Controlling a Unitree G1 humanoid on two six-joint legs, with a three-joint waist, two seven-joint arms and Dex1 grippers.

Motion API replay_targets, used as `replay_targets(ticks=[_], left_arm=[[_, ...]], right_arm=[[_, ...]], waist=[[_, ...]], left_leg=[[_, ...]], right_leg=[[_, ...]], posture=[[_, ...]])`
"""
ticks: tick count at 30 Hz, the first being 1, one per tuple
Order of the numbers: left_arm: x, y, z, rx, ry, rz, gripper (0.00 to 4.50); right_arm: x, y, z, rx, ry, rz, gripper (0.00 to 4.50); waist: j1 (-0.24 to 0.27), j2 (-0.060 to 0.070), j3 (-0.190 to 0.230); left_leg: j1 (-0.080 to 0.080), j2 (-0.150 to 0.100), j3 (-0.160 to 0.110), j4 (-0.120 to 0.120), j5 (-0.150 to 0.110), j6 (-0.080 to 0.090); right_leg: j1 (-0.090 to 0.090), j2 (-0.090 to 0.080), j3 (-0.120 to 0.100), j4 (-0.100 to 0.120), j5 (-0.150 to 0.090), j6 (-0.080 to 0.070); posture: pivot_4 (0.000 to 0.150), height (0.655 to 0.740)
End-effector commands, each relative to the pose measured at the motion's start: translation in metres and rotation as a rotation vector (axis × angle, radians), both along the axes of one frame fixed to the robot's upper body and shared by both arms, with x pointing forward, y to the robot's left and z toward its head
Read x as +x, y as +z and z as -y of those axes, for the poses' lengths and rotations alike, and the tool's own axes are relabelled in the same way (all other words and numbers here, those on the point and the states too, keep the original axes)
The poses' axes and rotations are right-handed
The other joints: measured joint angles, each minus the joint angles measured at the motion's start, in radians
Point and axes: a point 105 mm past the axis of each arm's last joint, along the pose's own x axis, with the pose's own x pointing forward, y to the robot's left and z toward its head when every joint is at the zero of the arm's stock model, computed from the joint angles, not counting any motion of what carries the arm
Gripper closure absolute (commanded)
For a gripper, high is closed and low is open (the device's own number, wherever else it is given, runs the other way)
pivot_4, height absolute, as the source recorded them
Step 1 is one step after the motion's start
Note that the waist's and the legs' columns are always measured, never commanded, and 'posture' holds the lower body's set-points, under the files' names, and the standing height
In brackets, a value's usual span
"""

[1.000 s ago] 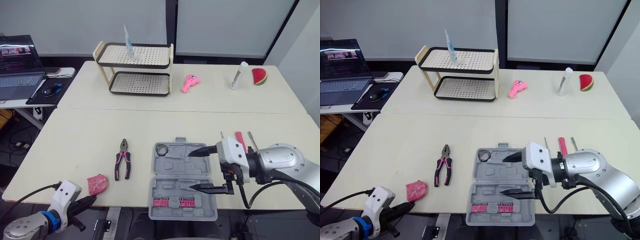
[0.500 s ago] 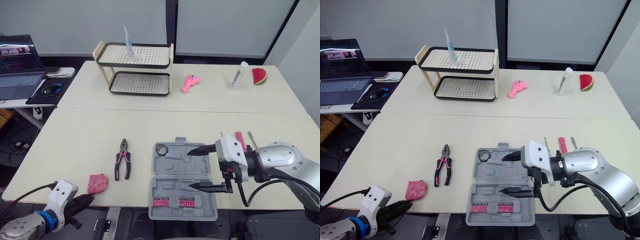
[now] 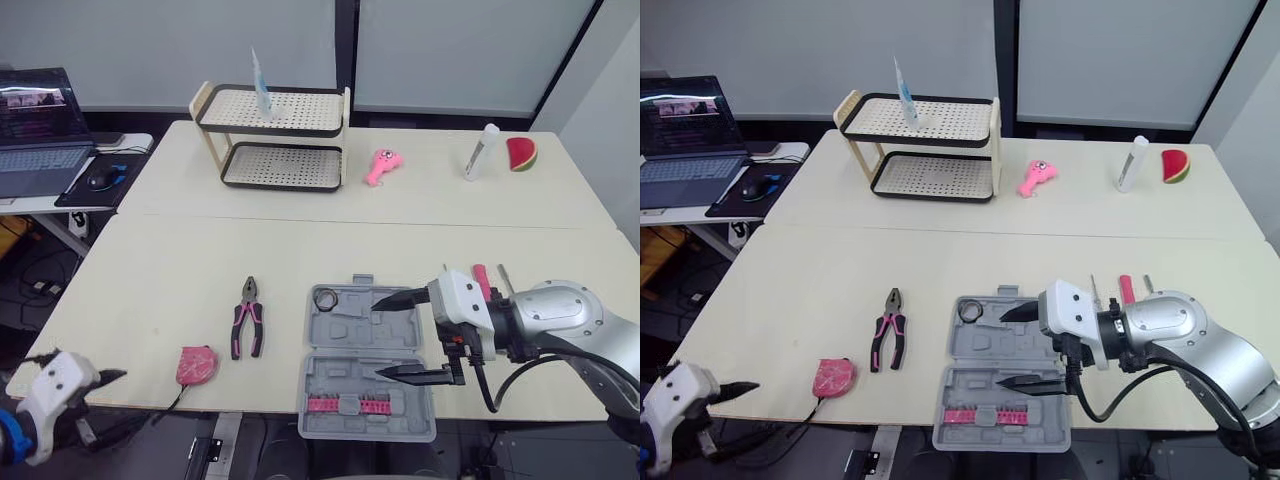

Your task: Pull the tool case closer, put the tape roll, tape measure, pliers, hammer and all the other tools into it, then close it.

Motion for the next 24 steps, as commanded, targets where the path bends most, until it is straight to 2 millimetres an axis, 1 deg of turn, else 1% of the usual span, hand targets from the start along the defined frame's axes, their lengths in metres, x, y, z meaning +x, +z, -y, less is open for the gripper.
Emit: replay_targets(ticks=[1,4,6,10,15,18,22,24], left_arm=[[0.009,-0.005,-0.003,0.052,-0.144,-0.046,0.01],[0.017,-0.012,-0.003,0.077,-0.240,-0.083,0.01],[0.018,-0.017,-0.003,0.092,-0.296,-0.103,0.01],[0.033,-0.027,0.004,0.094,-0.362,-0.090,0.01],[0.044,-0.037,0.007,0.096,-0.390,-0.077,0.01],[0.044,-0.043,0.009,0.103,-0.429,-0.092,0.01],[0.054,-0.046,0.012,0.101,-0.423,-0.075,0.01],[0.055,-0.048,0.013,0.109,-0.442,-0.079,0.01]], right_arm=[[-0.007,0.007,-0.009,-0.001,0.045,0.026,0.00],[-0.007,0.005,-0.010,-0.019,0.051,0.022,0.00],[-0.007,0.004,-0.011,-0.028,0.053,0.021,0.00],[-0.006,0.002,-0.012,-0.037,0.051,0.015,0.00],[-0.006,0.000,-0.014,-0.042,0.053,0.011,0.00],[-0.006,-0.001,-0.014,-0.043,0.053,0.010,0.00],[-0.006,-0.001,-0.014,-0.043,0.054,0.009,0.00],[-0.007,-0.001,-0.014,-0.042,0.056,0.008,0.00]], waist=[[-0.003,0.001,0.000],[-0.007,0.001,0.000],[-0.008,0.001,0.000],[-0.009,0.001,0.001],[-0.009,0.000,0.000],[-0.009,0.000,0.000],[-0.010,0.000,0.000],[-0.010,0.000,0.000]], left_leg=[[0.000,0.000,0.000,0.000,0.000,0.000],[-0.001,0.000,0.001,0.000,0.000,0.000],[-0.003,0.000,0.002,0.000,0.000,0.000],[-0.004,0.001,0.003,0.000,0.000,0.000],[-0.004,0.001,0.003,0.000,0.000,0.000],[-0.004,0.001,0.003,0.000,0.000,0.000],[-0.004,0.001,0.004,0.001,0.000,0.000],[-0.004,0.001,0.004,0.001,0.000,0.000]], right_leg=[[0.000,0.000,0.000,0.000,0.000,0.000],[-0.001,0.000,0.000,0.001,0.000,0.000],[-0.005,0.001,-0.001,0.002,0.000,0.000],[-0.007,0.002,-0.001,0.003,0.000,0.000],[-0.007,0.003,-0.001,0.004,0.000,0.000],[-0.009,0.003,0.000,0.005,0.000,0.000],[-0.012,0.003,0.000,0.010,0.000,0.000],[-0.012,0.003,0.000,0.012,0.000,0.000]], posture=[[0.150,0.7290],[0.150,0.7290],[0.150,0.7290],[0.150,0.7290],[0.150,0.7290],[0.150,0.7290],[0.150,0.7290],[0.150,0.7290]])
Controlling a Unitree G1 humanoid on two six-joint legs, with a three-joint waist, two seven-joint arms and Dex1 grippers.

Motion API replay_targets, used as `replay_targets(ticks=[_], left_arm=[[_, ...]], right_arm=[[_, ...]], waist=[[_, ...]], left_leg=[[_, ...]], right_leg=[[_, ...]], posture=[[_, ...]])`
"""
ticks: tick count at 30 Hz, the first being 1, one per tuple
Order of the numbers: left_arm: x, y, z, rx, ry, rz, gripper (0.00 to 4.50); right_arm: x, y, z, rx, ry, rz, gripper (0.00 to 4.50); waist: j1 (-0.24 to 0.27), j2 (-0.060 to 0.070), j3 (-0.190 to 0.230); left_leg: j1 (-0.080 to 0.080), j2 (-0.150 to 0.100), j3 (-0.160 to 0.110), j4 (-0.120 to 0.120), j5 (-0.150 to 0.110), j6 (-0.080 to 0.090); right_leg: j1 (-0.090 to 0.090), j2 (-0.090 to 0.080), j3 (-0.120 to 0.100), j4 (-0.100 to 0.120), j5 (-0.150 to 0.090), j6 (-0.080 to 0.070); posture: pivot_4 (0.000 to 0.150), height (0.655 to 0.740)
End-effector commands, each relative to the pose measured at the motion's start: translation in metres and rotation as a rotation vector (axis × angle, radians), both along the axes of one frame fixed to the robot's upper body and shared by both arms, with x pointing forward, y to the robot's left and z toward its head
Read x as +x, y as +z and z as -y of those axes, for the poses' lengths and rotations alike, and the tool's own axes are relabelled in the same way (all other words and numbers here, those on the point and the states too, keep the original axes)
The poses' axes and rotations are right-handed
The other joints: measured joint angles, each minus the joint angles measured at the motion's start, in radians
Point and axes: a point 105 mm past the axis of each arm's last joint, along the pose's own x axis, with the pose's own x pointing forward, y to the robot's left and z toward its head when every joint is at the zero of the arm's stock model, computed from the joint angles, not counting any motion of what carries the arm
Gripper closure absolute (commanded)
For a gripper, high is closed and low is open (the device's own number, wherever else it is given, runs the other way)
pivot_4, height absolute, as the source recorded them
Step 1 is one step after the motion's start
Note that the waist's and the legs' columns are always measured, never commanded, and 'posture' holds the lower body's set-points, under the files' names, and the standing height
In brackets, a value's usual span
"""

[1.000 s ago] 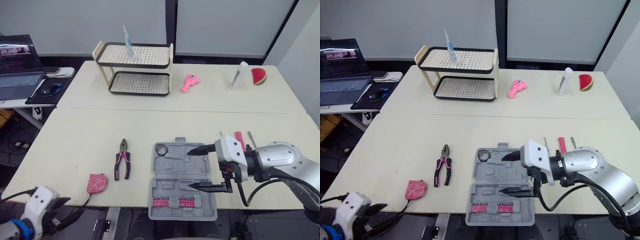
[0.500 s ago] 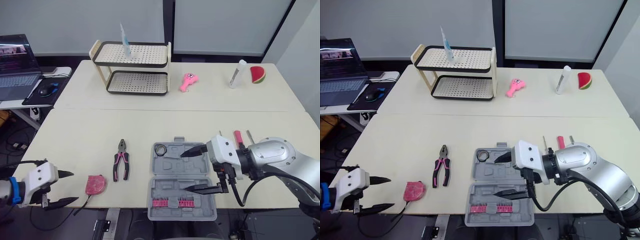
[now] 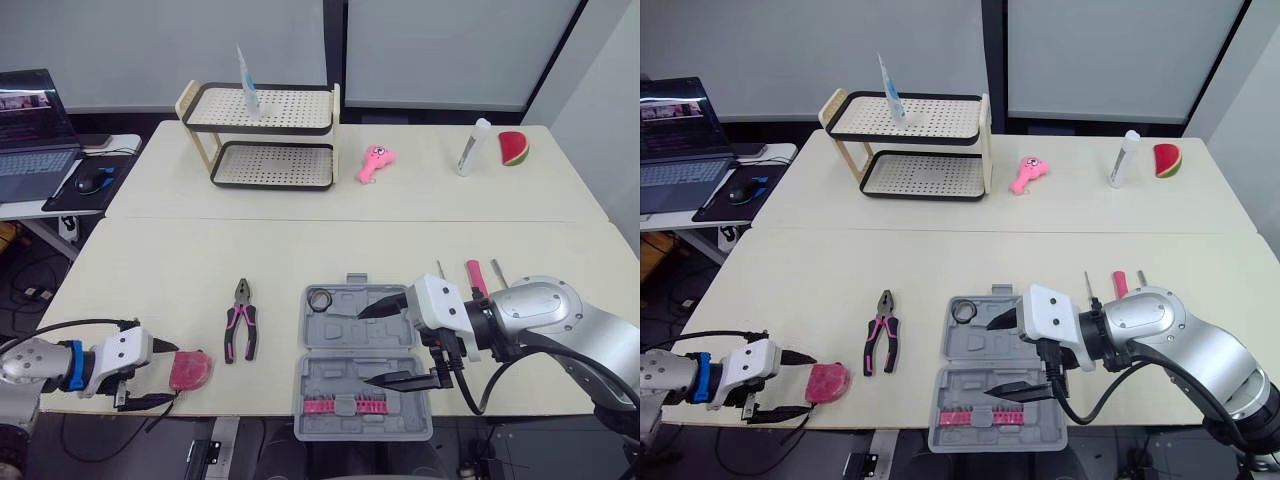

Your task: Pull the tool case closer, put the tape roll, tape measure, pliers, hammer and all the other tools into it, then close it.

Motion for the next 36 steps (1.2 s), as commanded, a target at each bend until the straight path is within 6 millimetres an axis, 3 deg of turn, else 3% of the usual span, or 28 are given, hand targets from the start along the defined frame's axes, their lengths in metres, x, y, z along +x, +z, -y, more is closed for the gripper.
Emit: replay_targets(ticks=[1,14,19,25,27,31,36], left_arm=[[0.001,-0.002,0.001,0.020,-0.035,0.001,0.01],[-0.001,-0.020,0.008,0.034,-0.056,-0.031,0.01],[-0.002,-0.023,0.010,0.037,-0.061,-0.025,1.16],[-0.003,-0.020,0.013,0.026,-0.076,-0.009,1.20],[-0.002,-0.008,0.008,0.029,-0.057,0.016,1.20],[0.009,0.034,0.004,0.024,-0.012,0.114,1.20],[0.020,0.081,0.034,0.001,-0.050,0.205,1.20]], right_arm=[[-0.005,0.004,-0.003,0.007,0.024,0.024,0.00],[-0.008,0.001,-0.001,0.006,0.020,0.016,0.00],[-0.008,0.001,0.000,0.003,0.020,0.015,0.00],[-0.008,0.001,0.002,-0.002,0.016,0.017,0.00],[-0.008,0.001,0.003,-0.001,0.009,0.020,0.00],[-0.006,0.001,0.007,0.011,-0.028,0.022,0.00],[-0.002,-0.003,0.019,0.026,-0.129,-0.018,0.00]], waist=[[0.000,0.000,0.000],[0.002,0.000,0.000],[0.001,0.001,0.000],[0.001,0.001,0.000],[0.001,0.001,0.000],[-0.001,-0.002,0.000],[0.006,-0.003,0.001]], left_leg=[[0.000,0.000,0.000,0.000,0.000,0.000],[0.000,0.000,0.001,0.000,0.000,0.000],[0.000,0.000,0.001,0.001,0.000,0.000],[0.001,0.000,0.001,0.001,0.000,0.000],[0.001,0.000,0.001,0.001,0.000,0.000],[0.000,0.001,0.000,0.001,0.000,0.000],[0.000,0.002,-0.003,0.001,0.000,0.000]], right_leg=[[0.000,0.000,0.000,0.000,0.000,0.000],[-0.002,0.002,0.000,0.004,0.000,0.000],[-0.002,0.002,0.000,0.005,0.000,0.000],[-0.002,0.002,0.001,0.005,0.000,0.000],[-0.002,0.002,0.001,0.005,0.000,0.000],[-0.003,0.001,0.001,0.005,0.000,0.000],[0.000,0.001,0.001,0.005,0.000,0.000]], posture=[[0.150,0.7290],[0.150,0.7290],[0.150,0.7290],[0.150,0.7290],[0.150,0.7290],[0.150,0.7290],[0.150,0.7290]])
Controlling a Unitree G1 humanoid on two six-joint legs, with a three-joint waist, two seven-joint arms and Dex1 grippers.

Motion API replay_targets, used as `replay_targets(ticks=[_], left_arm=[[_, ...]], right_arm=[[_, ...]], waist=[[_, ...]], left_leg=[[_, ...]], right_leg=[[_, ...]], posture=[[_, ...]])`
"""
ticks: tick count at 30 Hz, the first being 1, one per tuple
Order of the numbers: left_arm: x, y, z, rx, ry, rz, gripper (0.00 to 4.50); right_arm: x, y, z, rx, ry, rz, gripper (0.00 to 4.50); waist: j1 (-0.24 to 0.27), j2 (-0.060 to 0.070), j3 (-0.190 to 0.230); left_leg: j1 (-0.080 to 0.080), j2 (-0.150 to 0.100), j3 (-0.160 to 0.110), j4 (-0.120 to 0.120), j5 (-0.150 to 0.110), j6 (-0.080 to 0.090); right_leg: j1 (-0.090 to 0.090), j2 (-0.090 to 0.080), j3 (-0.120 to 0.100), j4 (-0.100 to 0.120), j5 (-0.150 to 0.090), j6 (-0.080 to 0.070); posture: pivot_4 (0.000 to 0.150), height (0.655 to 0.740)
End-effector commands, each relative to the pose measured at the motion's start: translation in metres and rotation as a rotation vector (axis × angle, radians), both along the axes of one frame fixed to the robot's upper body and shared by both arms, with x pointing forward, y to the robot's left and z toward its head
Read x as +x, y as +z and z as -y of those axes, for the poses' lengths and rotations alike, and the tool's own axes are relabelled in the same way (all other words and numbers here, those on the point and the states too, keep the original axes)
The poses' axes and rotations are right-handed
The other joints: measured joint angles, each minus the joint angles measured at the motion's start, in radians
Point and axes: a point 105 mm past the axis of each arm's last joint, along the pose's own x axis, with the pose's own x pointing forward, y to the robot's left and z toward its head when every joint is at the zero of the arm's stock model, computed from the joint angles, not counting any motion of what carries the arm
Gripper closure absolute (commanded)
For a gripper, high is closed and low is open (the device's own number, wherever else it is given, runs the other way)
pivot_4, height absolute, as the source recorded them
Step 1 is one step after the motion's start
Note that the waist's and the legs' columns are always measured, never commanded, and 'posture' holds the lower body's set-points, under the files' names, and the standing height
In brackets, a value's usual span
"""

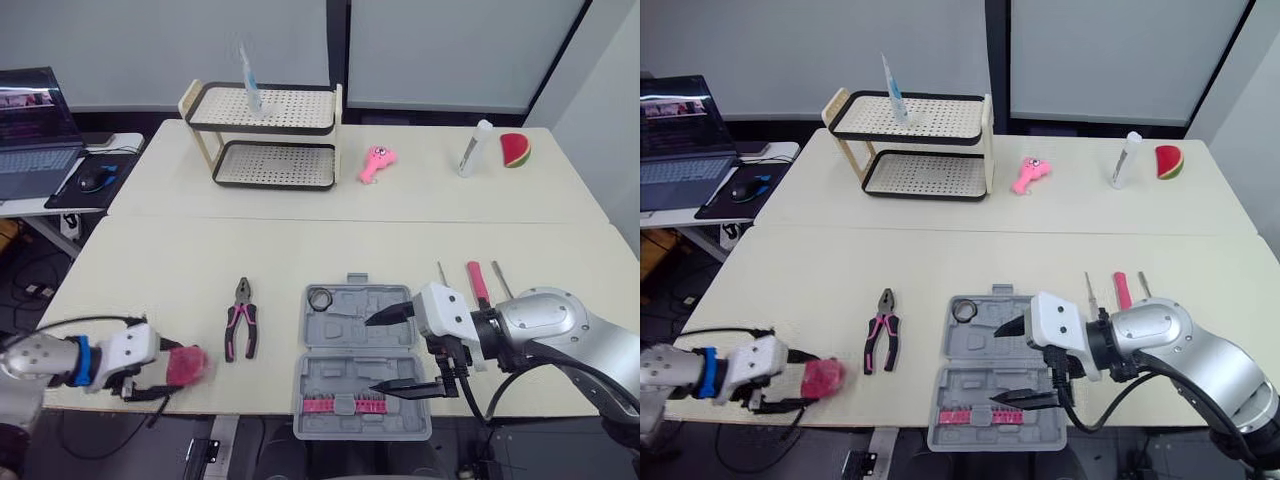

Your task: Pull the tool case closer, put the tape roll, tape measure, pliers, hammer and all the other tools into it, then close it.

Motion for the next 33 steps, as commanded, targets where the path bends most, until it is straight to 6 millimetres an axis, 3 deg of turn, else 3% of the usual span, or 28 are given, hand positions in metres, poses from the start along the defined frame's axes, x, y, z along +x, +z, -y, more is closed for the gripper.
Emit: replay_targets(ticks=[1,7,10,15,22,33], left_arm=[[0.006,0.030,0.033,-0.031,-0.064,0.069,1.20],[0.010,0.037,0.100,-0.059,-0.149,0.097,1.20],[0.014,0.035,0.149,-0.109,-0.204,0.116,1.20],[0.021,0.032,0.186,-0.130,-0.222,0.118,1.20],[0.023,0.029,0.204,-0.115,-0.222,0.072,1.20],[0.021,0.026,0.209,-0.123,-0.223,0.063,1.20]], right_arm=[[0.000,0.004,0.007,0.016,-0.069,-0.010,0.00],[0.000,-0.006,0.017,0.038,-0.248,-0.192,0.00],[0.001,-0.011,0.010,0.120,-0.331,-0.340,0.00],[0.008,-0.028,0.003,0.177,-0.461,-0.516,0.00],[0.025,-0.035,-0.018,0.305,-0.563,-0.692,0.00],[0.050,-0.032,-0.043,0.415,-0.618,-0.877,0.00]], waist=[[-0.001,0.001,0.000],[-0.005,0.001,0.000],[-0.002,0.000,0.000],[-0.003,0.000,0.000],[-0.006,0.000,0.000],[-0.006,0.001,0.000]], left_leg=[[0.000,-0.001,0.001,0.000,0.000,0.000],[0.000,0.001,0.001,-0.001,0.000,0.000],[0.000,0.000,0.001,0.000,0.000,0.000],[0.000,-0.001,0.003,0.000,0.000,0.000],[0.000,0.000,0.003,0.000,0.000,0.000],[0.000,0.000,0.003,0.000,0.000,0.000]], right_leg=[[0.000,0.000,0.000,0.000,0.000,0.000],[0.000,0.002,0.001,0.000,0.000,0.000],[0.002,0.004,0.002,0.000,0.000,0.000],[0.001,0.005,0.002,0.000,0.000,0.000],[0.000,0.007,0.002,0.001,0.000,0.000],[0.000,0.006,0.002,0.001,0.000,0.000]], posture=[[0.150,0.7290],[0.150,0.7290],[0.150,0.7290],[0.150,0.7290],[0.150,0.7290],[0.150,0.7290]])
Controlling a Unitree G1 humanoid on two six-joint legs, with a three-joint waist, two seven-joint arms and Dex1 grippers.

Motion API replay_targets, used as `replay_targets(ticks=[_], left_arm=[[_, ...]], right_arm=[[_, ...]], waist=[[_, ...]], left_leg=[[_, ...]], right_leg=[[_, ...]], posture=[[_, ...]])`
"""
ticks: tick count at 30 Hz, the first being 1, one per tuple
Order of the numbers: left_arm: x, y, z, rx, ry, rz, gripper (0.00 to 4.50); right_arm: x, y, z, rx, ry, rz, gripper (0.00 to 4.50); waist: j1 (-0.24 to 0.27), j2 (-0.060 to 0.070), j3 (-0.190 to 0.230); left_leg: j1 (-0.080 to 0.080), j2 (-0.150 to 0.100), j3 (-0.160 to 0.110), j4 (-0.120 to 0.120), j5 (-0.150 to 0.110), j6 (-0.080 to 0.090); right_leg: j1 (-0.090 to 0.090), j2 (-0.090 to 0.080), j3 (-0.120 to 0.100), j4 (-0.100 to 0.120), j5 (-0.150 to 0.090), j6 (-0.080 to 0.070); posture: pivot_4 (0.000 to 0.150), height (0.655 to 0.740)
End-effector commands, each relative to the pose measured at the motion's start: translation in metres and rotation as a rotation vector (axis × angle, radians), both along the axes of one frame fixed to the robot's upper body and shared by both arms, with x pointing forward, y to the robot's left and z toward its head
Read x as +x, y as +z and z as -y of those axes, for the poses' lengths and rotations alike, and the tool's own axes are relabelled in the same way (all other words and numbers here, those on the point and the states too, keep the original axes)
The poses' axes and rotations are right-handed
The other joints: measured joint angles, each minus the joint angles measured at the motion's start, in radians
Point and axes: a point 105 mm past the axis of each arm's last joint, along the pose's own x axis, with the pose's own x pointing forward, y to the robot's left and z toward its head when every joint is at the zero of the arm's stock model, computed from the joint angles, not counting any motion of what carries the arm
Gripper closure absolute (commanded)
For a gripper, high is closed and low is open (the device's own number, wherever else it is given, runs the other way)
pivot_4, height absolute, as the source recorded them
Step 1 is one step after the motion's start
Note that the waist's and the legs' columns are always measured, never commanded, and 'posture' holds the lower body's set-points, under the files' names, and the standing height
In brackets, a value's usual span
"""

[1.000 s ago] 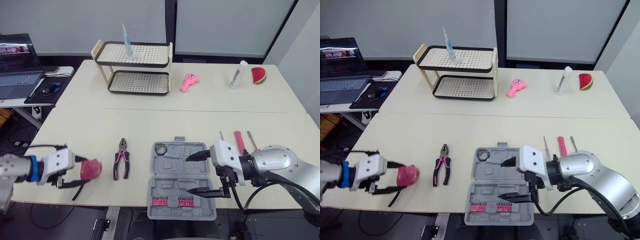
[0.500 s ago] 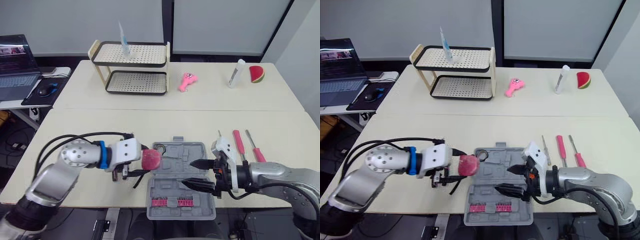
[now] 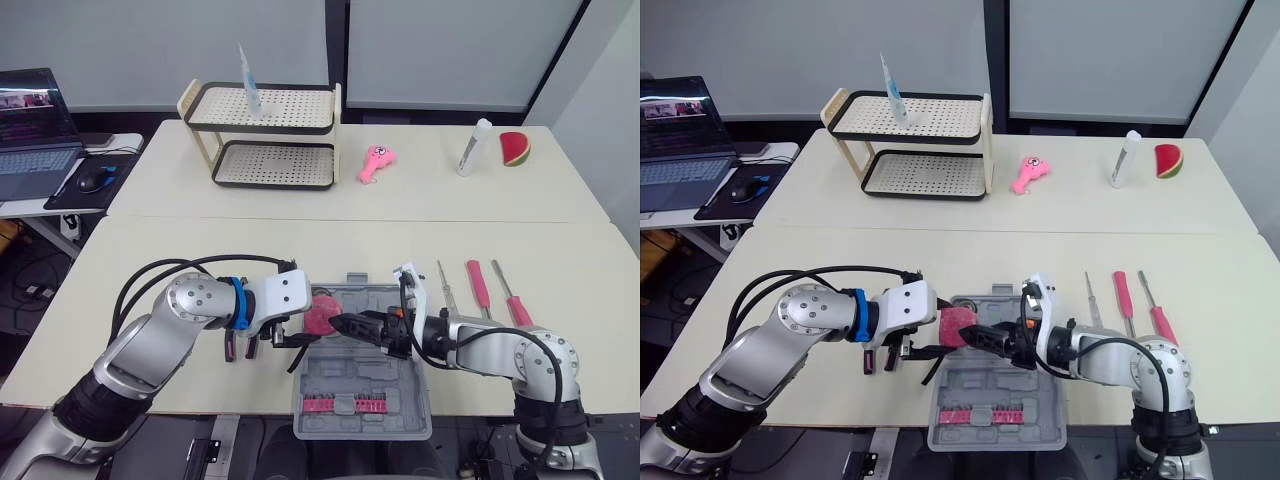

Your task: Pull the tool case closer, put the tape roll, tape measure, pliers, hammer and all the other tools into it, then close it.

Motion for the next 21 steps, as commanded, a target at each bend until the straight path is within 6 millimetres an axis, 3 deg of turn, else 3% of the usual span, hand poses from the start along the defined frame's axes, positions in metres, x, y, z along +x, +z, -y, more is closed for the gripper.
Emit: replay_targets(ticks=[1,5,8,13,21], left_arm=[[-0.0039,0.0044,0.0073,-0.013,-0.029,0.025,1.20],[-0.0042,0.0051,0.0098,-0.024,-0.032,0.029,1.20],[-0.0038,0.0060,0.0115,-0.036,-0.033,0.032,1.20],[-0.0044,0.0067,0.0137,-0.061,-0.036,0.038,1.20],[-0.0009,0.0085,0.0151,-0.107,-0.020,0.062,1.20]], right_arm=[[0.0030,0.0063,-0.0067,0.053,0.001,-0.021,0.00],[0.0048,0.0066,-0.0102,0.072,0.006,-0.046,0.00],[0.0057,0.0068,-0.0119,0.083,0.004,-0.058,0.58],[0.0054,0.0081,-0.0142,0.102,0.012,-0.066,2.11],[0.0027,0.0089,-0.0145,0.116,0.024,-0.074,3.12]], waist=[[0.000,0.000,0.000],[0.000,0.000,0.000],[0.000,0.000,0.000],[0.000,0.000,0.000],[0.000,0.000,0.000]], left_leg=[[0.000,0.000,0.000,0.000,0.000,0.000],[0.000,0.000,0.000,0.000,0.000,0.000],[0.000,0.000,0.000,0.000,0.000,0.000],[0.000,0.000,0.000,0.000,0.000,0.000],[0.000,0.000,0.000,0.000,0.000,0.000]], right_leg=[[0.000,0.000,0.000,0.000,0.000,0.000],[0.000,0.000,0.000,0.000,0.000,0.000],[0.000,0.000,0.000,0.000,0.000,0.000],[0.000,0.000,0.000,0.000,0.000,0.000],[0.000,0.000,0.000,0.000,0.000,0.000]], posture=[[0.150,0.7290],[0.150,0.7290],[0.150,0.7290],[0.150,0.7290],[0.150,0.7290]])
